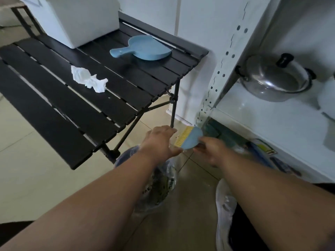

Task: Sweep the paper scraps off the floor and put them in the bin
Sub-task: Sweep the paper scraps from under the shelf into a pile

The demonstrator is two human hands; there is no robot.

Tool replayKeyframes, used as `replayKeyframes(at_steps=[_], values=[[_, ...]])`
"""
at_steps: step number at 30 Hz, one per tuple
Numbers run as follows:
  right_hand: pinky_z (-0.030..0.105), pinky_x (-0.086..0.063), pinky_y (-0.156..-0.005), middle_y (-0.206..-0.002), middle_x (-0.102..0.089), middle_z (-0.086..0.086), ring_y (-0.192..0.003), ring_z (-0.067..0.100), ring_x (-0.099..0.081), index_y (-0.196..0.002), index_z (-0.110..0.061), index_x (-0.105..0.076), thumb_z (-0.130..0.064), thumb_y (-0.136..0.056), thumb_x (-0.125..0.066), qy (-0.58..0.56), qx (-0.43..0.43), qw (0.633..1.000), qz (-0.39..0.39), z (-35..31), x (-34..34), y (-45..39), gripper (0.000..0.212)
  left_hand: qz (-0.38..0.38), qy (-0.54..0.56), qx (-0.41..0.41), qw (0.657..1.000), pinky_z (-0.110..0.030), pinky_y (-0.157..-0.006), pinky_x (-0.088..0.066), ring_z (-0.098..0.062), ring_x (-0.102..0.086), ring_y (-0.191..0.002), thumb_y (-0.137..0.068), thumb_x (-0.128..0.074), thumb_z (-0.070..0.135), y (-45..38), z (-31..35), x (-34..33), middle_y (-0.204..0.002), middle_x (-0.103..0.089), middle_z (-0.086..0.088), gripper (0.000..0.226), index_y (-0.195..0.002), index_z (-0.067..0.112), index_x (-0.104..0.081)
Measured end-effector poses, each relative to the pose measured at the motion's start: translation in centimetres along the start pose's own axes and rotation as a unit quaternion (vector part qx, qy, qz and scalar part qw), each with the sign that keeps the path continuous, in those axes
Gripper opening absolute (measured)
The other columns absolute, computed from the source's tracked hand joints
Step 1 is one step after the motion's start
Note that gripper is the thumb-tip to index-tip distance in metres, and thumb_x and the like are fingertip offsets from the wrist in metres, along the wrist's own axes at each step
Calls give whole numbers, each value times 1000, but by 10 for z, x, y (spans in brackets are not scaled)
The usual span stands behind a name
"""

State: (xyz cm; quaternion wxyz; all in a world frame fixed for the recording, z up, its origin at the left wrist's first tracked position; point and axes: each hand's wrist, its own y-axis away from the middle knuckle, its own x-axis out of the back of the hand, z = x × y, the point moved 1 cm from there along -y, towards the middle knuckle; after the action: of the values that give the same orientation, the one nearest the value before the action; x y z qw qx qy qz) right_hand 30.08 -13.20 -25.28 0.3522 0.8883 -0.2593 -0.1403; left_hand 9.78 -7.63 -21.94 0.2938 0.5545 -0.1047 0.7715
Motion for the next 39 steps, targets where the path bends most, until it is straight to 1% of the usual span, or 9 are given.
replayKeyframes(at_steps=[6, 12, 18, 20, 24, 28, 31, 34, 39], values=[[24, -53, -44, -91, -69, 15, -53, 14, -62, -118, -2, -61, -19, -100, -60, 15, -98, 994, 50, 41, -32, -80, 25, -99, -102, 97, 985, -53, -104, -38, -29, -46, -131, -78, -29, 87, -31, -35, -35, -146, -51, -6, 94, -154, 32, -33], [20, -48, -41, -72, -61, 9, -52, 11, -53, -105, -2, -62, -13, -97, -62, 42, -153, 987, 32, 74, -67, -143, 13, -149, -94, 121, 977, -52, -97, -41, -28, -55, -111, -70, -27, 96, -33, -60, -62, -123, -64, -2, 93, -124, 28, -61], [25, -50, -46, -75, -63, 13, -48, 14, -58, -116, -3, -63, -12, -92, -64, 80, -147, 985, 42, 110, -88, -195, 26, -151, -67, 156, 974, -42, -84, -53, -21, -64, -84, -58, -35, 100, -47, -69, -54, -92, -67, 5, 87, -93, 28, -68], [26, -52, -49, -80, -67, 14, -50, 15, -61, -114, -3, -64, -16, -94, -65, 98, -151, 982, 49, 119, -86, -204, 24, -151, -54, 146, 976, -41, -85, -54, -19, -66, -88, -59, -38, 98, -51, -72, -52, -100, -70, 6, 86, -100, 30, -70], [30, -59, -57, -88, -68, 15, -55, 18, -66, -114, -2, -62, -16, -95, -64, 117, -152, 978, 84, 128, -68, -207, 23, -106, -18, 118, 987, -40, -93, -51, -14, -62, -120, -63, -41, 97, -61, -78, -49, -135, -65, 13, 96, -137, 40, -61], [25, -50, -44, -92, -70, 18, -51, 16, -58, -120, 1, -63, -13, -95, -63, 121, -161, 973, 110, 137, -39, -196, 28, -85, -9, 85, 993, -47, -96, -51, -16, -58, -124, -70, -43, 93, -67, -82, -53, -135, -63, 11, 90, -143, 41, -55], [27, -52, -52, -88, -74, 13, -58, 17, -61, -110, -2, -70, -17, -87, -70, 129, -160, 969, 141, 138, -17, -176, 27, -104, -26, 65, 992, -50, -98, -49, -19, -56, -125, -73, -40, 91, -62, -77, -60, -137, -61, 8, 89, -147, 42, -47], [27, -42, -49, -76, -69, 6, -57, 16, -56, -101, -7, -75, -24, -80, -73, 133, -135, 970, 154, 135, -6, -155, 26, -108, -19, 66, 992, -51, -97, -50, -21, -54, -129, -74, -39, 89, -59, -74, -64, -144, -56, 7, 90, -152, 44, -37], [27, -43, -50, -80, -68, 6, -63, 16, -58, -102, -7, -73, -28, -81, -73, 68, -123, 980, 137, 118, -23, -149, 30, -99, -15, 64, 993, -49, -95, -51, -22, -56, -128, -75, -41, 87, -58, -75, -64, -145, -55, 5, 91, -154, 44, -30]])
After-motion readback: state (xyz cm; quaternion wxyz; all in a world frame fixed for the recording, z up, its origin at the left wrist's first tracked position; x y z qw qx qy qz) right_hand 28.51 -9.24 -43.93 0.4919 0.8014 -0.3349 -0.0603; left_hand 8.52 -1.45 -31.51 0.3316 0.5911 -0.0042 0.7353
